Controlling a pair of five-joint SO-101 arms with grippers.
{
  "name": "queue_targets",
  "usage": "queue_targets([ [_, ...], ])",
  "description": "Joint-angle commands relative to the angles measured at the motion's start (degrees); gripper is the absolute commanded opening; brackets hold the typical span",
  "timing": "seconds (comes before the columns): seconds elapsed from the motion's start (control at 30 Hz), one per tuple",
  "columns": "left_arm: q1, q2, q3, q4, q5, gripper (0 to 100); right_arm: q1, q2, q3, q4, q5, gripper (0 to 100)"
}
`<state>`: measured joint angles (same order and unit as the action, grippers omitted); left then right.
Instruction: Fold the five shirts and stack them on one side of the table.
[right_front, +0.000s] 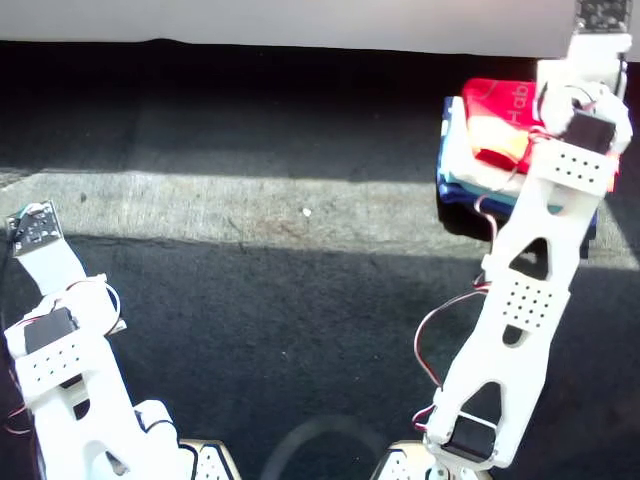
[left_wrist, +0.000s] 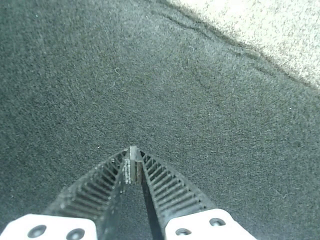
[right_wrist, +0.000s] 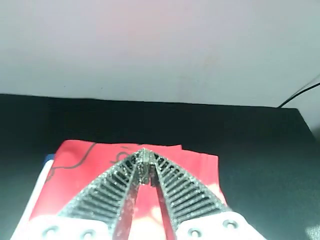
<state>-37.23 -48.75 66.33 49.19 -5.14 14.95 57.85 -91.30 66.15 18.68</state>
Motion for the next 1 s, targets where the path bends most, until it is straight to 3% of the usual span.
queue_targets([
  [0.0, -0.22, -1.27, -0.22, -0.62, -0.18, 1, -3.3, -5.14, -3.03, 9.01, -0.26, 1.2],
  [0.43, -0.22, -1.27, -0.22, -0.62, -0.18, 1, -9.71, -1.54, -3.3, 34.77, 0.0, 1.2],
  [0.7, -0.31, -1.27, -0.22, -0.62, -0.18, 1, -11.47, -0.57, -3.38, 35.03, -0.26, 1.2],
  [0.97, -0.31, -1.27, -0.22, -0.79, -0.18, 1, -10.77, -12.53, -3.03, 33.8, -0.18, 1.2],
])
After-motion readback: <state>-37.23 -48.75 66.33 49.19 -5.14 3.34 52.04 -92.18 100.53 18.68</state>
